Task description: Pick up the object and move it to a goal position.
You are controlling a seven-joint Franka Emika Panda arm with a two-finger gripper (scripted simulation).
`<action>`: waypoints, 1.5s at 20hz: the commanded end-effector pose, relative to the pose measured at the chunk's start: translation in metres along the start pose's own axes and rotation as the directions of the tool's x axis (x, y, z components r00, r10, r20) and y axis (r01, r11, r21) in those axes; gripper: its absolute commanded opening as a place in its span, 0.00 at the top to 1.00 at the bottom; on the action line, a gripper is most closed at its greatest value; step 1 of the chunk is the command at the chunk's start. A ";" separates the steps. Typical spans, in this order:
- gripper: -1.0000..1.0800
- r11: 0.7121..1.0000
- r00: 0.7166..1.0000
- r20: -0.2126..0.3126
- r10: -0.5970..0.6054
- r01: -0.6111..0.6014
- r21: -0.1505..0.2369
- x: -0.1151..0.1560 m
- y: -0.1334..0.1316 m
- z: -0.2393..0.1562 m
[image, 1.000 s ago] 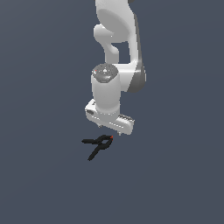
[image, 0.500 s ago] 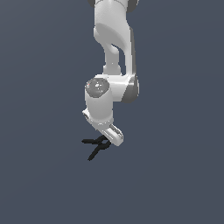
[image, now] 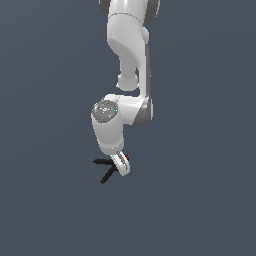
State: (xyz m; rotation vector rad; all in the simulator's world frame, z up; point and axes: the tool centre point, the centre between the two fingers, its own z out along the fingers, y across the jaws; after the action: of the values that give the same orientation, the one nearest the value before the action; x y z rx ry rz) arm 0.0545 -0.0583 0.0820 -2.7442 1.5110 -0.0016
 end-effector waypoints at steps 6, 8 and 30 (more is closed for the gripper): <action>0.04 0.995 0.995 -0.004 0.097 -0.097 -0.007 0.008 0.003 0.011; 0.04 0.994 0.994 -0.004 0.106 -0.106 -0.008 0.009 0.004 0.012; 1.00 0.994 0.994 -0.004 0.110 -0.110 -0.008 0.009 0.004 0.063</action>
State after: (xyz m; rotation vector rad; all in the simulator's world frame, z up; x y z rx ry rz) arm 0.0572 -0.0675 0.0217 -2.6626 1.6632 -0.0045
